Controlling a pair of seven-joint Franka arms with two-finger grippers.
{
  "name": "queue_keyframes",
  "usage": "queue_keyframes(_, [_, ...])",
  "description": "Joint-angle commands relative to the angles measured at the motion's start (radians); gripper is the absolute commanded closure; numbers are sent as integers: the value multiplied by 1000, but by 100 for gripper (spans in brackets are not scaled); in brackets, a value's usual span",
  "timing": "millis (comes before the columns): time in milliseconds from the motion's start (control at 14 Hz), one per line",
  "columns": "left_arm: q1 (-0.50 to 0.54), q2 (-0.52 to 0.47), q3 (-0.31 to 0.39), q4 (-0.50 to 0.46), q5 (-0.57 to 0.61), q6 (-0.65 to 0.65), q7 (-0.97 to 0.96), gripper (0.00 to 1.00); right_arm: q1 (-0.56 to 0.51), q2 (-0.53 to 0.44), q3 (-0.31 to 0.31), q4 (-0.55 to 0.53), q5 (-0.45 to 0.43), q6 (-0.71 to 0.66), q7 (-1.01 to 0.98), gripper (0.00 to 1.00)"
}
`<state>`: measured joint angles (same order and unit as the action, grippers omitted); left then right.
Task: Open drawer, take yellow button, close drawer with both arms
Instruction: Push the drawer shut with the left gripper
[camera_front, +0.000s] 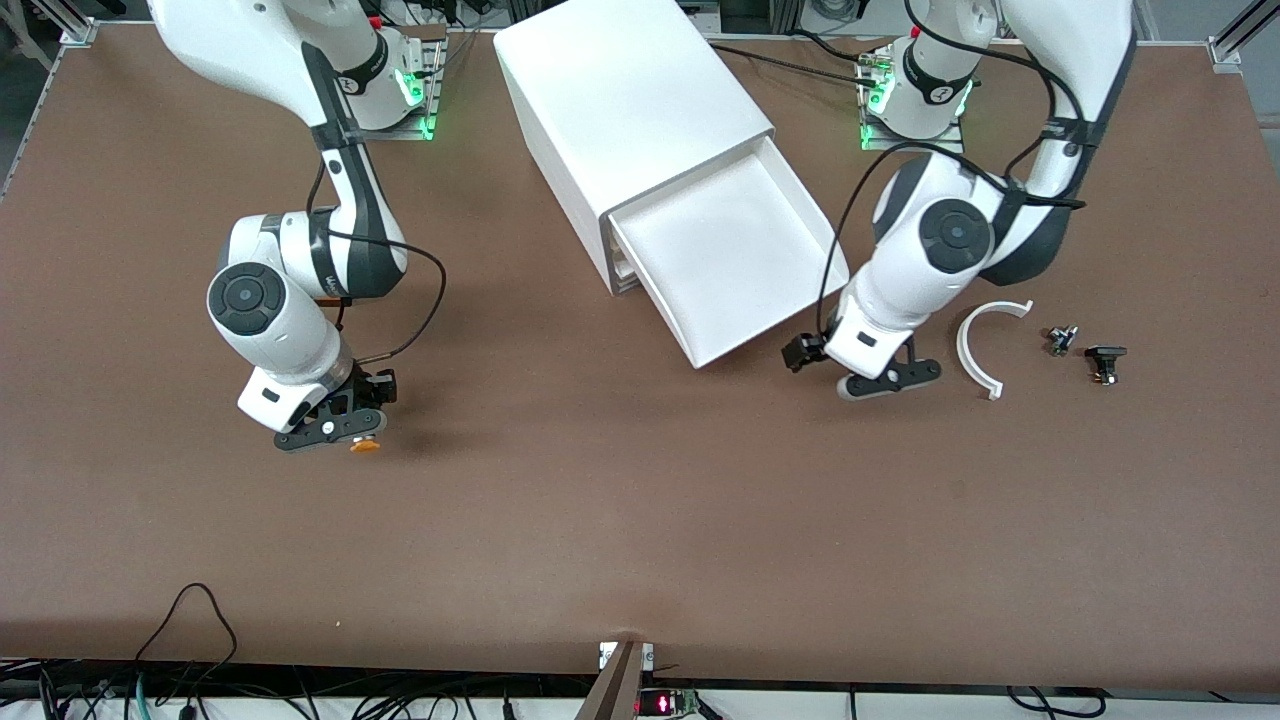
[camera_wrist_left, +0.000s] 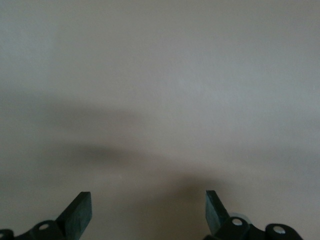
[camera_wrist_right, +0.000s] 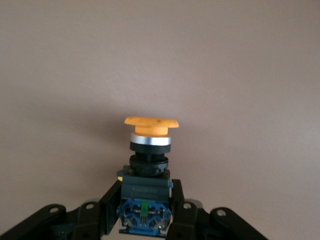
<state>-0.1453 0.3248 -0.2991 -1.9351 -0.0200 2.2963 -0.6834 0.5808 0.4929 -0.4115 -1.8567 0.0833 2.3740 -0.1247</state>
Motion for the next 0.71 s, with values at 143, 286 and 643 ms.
queue_keyframes(143, [0,-98,-165,-91,-5,-44,-252,0,-70,-33,23,-157,10,186,-122,72])
queue_keyframes(286, [3,-119,-241,-120,-12,-78,-352,0,-117,-40,42,-197,10,232,-186,71])
queue_keyframes(643, [1,-122,-385,-160,-32,-135,-401,0,-330,-43,175,-229,15,246,-325,72])
